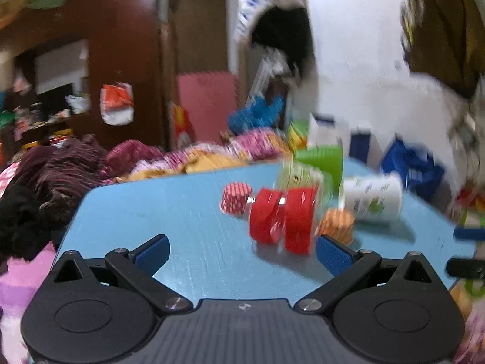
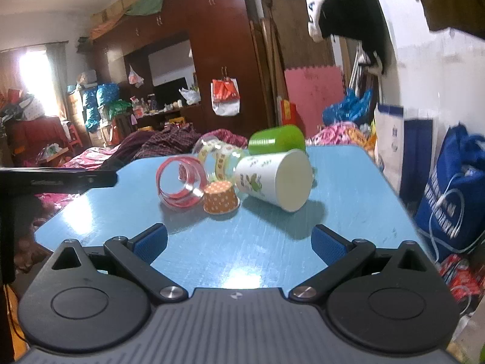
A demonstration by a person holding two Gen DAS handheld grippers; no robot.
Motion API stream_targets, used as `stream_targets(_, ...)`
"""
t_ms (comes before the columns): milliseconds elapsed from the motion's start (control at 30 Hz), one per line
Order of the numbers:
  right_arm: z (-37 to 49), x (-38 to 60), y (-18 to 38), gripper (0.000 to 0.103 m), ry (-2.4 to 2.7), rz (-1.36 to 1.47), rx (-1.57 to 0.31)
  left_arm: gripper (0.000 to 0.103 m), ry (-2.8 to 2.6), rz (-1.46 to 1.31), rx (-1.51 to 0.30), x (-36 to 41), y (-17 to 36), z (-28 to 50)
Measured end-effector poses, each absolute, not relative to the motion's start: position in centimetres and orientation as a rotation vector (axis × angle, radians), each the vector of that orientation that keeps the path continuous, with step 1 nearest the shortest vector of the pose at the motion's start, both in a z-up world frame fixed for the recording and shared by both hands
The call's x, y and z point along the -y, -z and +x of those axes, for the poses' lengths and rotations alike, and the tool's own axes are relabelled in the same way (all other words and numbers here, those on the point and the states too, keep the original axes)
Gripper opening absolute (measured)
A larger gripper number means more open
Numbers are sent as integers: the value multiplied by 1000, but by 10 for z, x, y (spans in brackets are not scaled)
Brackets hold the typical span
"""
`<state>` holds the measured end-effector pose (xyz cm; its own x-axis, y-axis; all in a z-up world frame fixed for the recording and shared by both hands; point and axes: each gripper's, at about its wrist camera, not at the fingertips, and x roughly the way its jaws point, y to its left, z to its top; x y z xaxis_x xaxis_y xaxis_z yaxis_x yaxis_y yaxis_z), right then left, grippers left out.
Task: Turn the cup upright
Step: 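Move the left tool to the red-banded clear cup and grasp it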
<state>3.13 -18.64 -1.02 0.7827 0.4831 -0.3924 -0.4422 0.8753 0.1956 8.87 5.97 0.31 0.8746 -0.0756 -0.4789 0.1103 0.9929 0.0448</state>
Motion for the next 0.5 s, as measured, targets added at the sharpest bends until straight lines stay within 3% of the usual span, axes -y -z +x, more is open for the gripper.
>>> stream_targets(300, 55, 172, 5, 102, -533, 83, -505, 103, 400, 186, -572, -82, -21, 129)
stream_targets(500, 81, 172, 4, 102, -540, 109, -592, 101, 650, 419, -559, -74, -34, 154)
